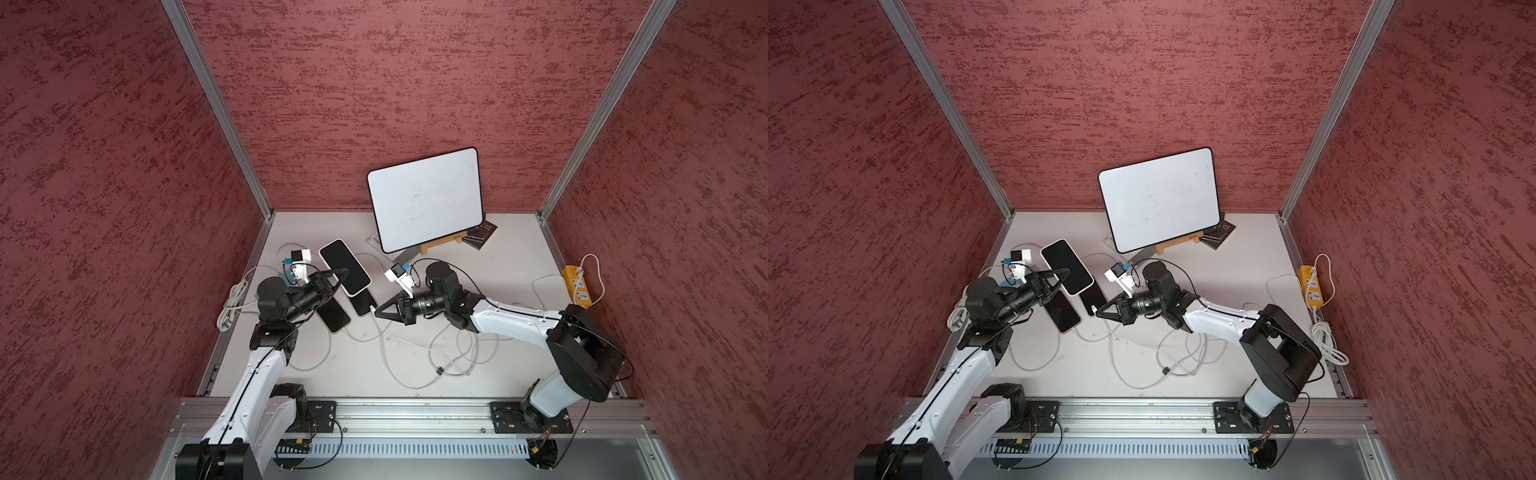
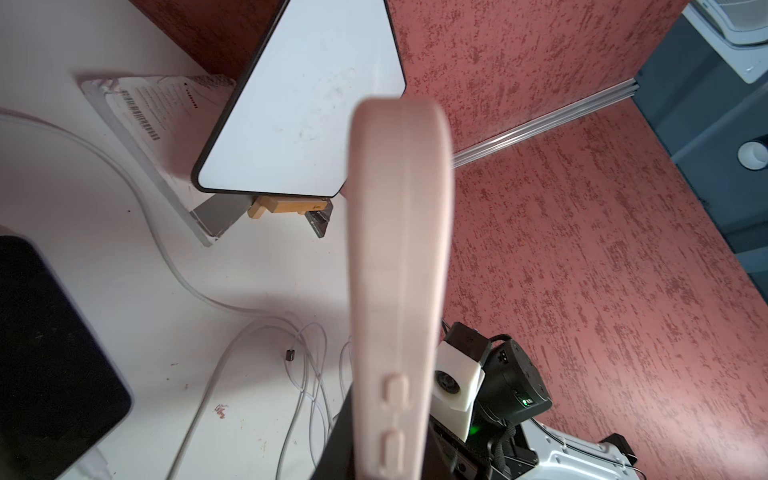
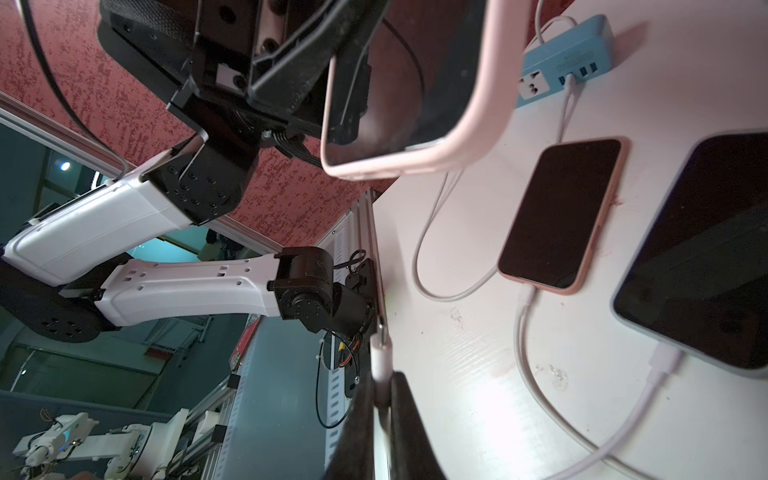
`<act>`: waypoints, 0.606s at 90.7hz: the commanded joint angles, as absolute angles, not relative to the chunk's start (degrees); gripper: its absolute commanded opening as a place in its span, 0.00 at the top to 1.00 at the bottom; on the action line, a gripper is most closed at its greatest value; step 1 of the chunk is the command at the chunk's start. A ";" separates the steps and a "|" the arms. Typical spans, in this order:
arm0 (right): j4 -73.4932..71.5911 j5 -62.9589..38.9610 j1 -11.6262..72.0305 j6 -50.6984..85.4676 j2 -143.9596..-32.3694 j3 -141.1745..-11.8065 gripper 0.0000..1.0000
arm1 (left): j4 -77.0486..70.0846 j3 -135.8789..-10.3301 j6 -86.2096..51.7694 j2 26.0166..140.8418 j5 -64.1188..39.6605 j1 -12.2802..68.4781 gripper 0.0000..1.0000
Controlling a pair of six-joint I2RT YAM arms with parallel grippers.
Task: Plug the charging cable into the phone
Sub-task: Insert the charging cable into the phone.
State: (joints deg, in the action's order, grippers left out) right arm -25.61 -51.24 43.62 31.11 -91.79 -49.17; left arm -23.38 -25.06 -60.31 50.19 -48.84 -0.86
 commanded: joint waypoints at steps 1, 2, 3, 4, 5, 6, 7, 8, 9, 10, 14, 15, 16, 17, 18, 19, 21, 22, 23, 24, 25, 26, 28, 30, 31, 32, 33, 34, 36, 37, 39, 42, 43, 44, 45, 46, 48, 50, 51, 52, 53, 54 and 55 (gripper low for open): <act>-38.15 -56.22 40.68 38.33 -90.56 -46.24 1.00 | -38.40 -25.34 -62.72 52.14 -53.02 0.03 1.00; -38.37 -56.33 40.60 38.45 -90.50 -46.02 1.00 | -38.58 -25.50 -62.61 52.39 -53.14 0.15 1.00; -38.61 -56.42 40.47 38.56 -90.47 -45.82 1.00 | -38.80 -25.71 -62.42 52.74 -53.29 0.38 1.00; -38.77 -56.51 40.36 38.66 -90.41 -45.67 1.00 | -39.00 -25.91 -62.32 53.05 -53.41 0.67 1.00; -39.07 -56.60 40.26 38.84 -90.38 -45.47 1.00 | -39.23 -26.05 -62.23 53.33 -53.55 0.86 1.00; -39.36 -56.73 40.17 39.02 -90.32 -45.28 1.00 | -39.48 -26.21 -62.14 53.60 -53.67 1.00 1.00; -39.85 -56.84 40.12 39.24 -90.29 -45.05 1.00 | -39.73 -26.33 -62.10 53.92 -53.73 1.20 1.00; -40.32 -56.99 40.06 39.44 -90.19 -44.85 1.00 | -40.13 -26.48 -62.07 54.29 -53.85 1.53 1.00; -40.72 -57.10 39.98 39.67 -90.10 -44.66 1.00 | -40.50 -26.64 -62.06 54.70 -53.99 1.77 1.00; -41.10 -57.20 39.90 39.92 -90.00 -44.48 1.00 | -40.90 -26.77 -62.06 55.08 -54.16 2.03 1.00; -41.74 -57.17 39.55 40.39 -89.47 -43.80 1.00 | -42.40 -27.49 -62.10 56.85 -54.80 3.36 1.00; -41.66 -57.10 39.46 40.28 -89.34 -43.74 1.00 | -42.64 -27.68 -62.12 57.25 -54.87 3.70 1.00; -41.53 -57.07 39.37 40.18 -89.23 -43.67 1.00 | -42.86 -27.86 -62.13 57.67 -54.90 4.09 1.00; -41.37 -57.01 39.33 40.08 -89.13 -43.63 1.00 | -43.00 -28.03 -62.13 58.02 -54.92 4.37 1.00; -41.25 -57.03 39.27 39.95 -89.04 -43.61 1.00 | -43.04 -28.26 -62.09 58.41 -54.92 4.82 1.00; -41.24 -57.08 39.19 39.84 -88.95 -43.56 1.00 | -43.14 -28.50 -62.03 58.74 -54.93 5.22 1.00; -41.49 -57.16 39.02 39.80 -88.81 -43.48 1.00 | -43.26 -28.90 -61.87 59.27 -54.97 5.92 1.00; -41.71 -57.23 38.93 39.85 -88.84 -43.40 1.00 | -43.30 -29.08 -61.78 59.56 -54.95 6.21 1.00; -41.99 -57.27 38.85 39.96 -88.80 -43.32 1.00 | -43.40 -29.26 -61.70 59.84 -54.90 6.53 1.00; -42.22 -57.37 38.76 40.11 -88.79 -43.28 1.00 | -43.45 -29.40 -61.65 60.11 -54.92 6.87 1.00; -42.51 -57.52 38.72 40.36 -88.78 -43.26 1.00 | -43.44 -29.51 -61.63 60.33 -54.79 7.17 1.00; -42.92 -57.67 38.65 40.57 -88.77 -43.25 1.00 | -43.43 -29.61 -61.58 60.53 -54.69 7.36 1.00; -43.73 -57.97 38.49 41.06 -88.77 -43.18 1.00 | -43.46 -29.79 -61.54 60.99 -54.56 7.73 1.00; -44.46 -58.24 38.38 41.53 -88.70 -43.05 1.00 | -43.72 -29.97 -61.53 61.46 -54.51 8.02 1.00; -44.78 -58.34 38.35 41.77 -88.65 -43.01 1.00 | -43.87 -30.06 -61.53 61.71 -54.54 8.05 1.00; -45.02 -58.44 38.34 41.94 -88.58 -42.95 1.00 | -44.04 -30.06 -61.57 61.92 -54.56 8.11 1.00; -45.19 -58.53 38.28 42.06 -88.50 -42.92 1.00 | -44.26 -30.15 -61.63 62.16 -54.57 8.19 1.00; -45.22 -58.58 38.21 42.12 -88.37 -42.91 1.00 | -44.58 -30.19 -61.71 62.37 -54.62 8.22 1.00; -45.30 -58.66 38.16 42.24 -88.12 -42.89 1.00 | -45.12 -30.22 -61.88 62.86 -54.72 8.14 1.00; -45.32 -58.68 38.15 42.26 -88.01 -42.85 1.00 | -45.41 -30.27 -61.96 63.02 -54.83 8.16 1.00; -45.45 -58.81 38.08 42.34 -87.77 -42.77 1.00 | -45.98 -30.35 -62.10 63.46 -54.95 8.17 1.00; -45.69 -58.94 38.06 42.47 -87.47 -42.52 1.00 | -46.57 -30.47 -62.20 64.06 -55.21 8.11 1.00; -45.79 -58.92 38.01 42.50 -87.46 -42.44 1.00 | -46.84 -30.53 -62.21 64.29 -55.29 8.10 1.00; -45.92 -58.90 37.99 42.61 -87.37 -42.40 1.00 | -47.11 -30.56 -62.22 64.53 -55.42 8.09 1.00; -46.08 -58.89 37.98 42.75 -87.32 -42.34 1.00 | -47.37 -30.62 -62.27 64.74 -55.57 8.09 1.00; -46.24 -58.89 37.97 42.91 -87.30 -42.22 1.00 | -47.68 -30.64 -62.33 64.98 -55.69 8.09 1.00; -46.65 -58.82 37.90 43.18 -87.28 -42.06 1.00 | -48.50 -30.67 -62.56 65.46 -55.89 8.06 1.00; -47.17 -58.83 37.82 43.60 -87.32 -41.91 1.00 | -49.50 -30.63 -63.06 66.00 -56.09 8.04 1.00; -47.62 -58.90 37.81 43.82 -87.39 -41.83 1.00 | -50.02 -30.61 -63.30 66.22 -56.17 8.02 1.00; -48.03 -58.94 37.76 44.06 -87.42 -41.75 1.00 | -50.59 -30.55 -63.55 66.47 -56.25 8.01 1.00; -48.40 -59.00 37.69 44.31 -87.48 -41.66 1.00 | -51.26 -30.53 -63.81 66.81 -56.34 8.00 1.00; -48.81 -59.03 37.65 44.57 -87.55 -41.53 1.00 | -51.82 -30.51 -64.12 67.11 -56.43 8.00 1.00; -49.15 -59.05 37.59 44.92 -87.63 -41.46 1.00 | -52.32 -30.50 -64.45 67.35 -56.51 8.00 1.00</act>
